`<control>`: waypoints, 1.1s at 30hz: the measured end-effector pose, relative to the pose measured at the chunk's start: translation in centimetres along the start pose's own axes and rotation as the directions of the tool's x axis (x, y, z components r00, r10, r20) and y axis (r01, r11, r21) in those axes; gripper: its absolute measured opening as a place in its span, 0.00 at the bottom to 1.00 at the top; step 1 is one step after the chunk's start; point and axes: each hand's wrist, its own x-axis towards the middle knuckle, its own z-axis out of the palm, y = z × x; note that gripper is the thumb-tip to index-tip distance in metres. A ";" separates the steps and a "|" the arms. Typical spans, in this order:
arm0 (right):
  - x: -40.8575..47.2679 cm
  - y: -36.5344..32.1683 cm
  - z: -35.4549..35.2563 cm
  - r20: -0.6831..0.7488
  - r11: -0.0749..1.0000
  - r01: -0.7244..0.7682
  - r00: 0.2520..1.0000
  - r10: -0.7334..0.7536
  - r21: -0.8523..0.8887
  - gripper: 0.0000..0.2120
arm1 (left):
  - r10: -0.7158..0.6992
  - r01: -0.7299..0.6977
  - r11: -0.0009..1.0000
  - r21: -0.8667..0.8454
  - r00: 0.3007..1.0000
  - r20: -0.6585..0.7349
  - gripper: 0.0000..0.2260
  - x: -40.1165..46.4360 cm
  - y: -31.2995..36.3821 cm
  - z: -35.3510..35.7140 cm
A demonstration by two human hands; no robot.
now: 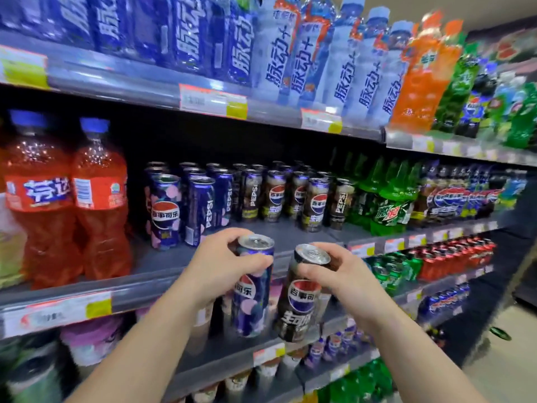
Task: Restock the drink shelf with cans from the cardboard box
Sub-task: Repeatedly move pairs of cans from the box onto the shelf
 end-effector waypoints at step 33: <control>20.6 0.6 -7.0 0.480 0.946 0.151 0.832 -0.278 0.285 0.13 | 0.056 0.353 0.857 0.375 0.660 -0.749 0.51 12.5 -1.3 5.4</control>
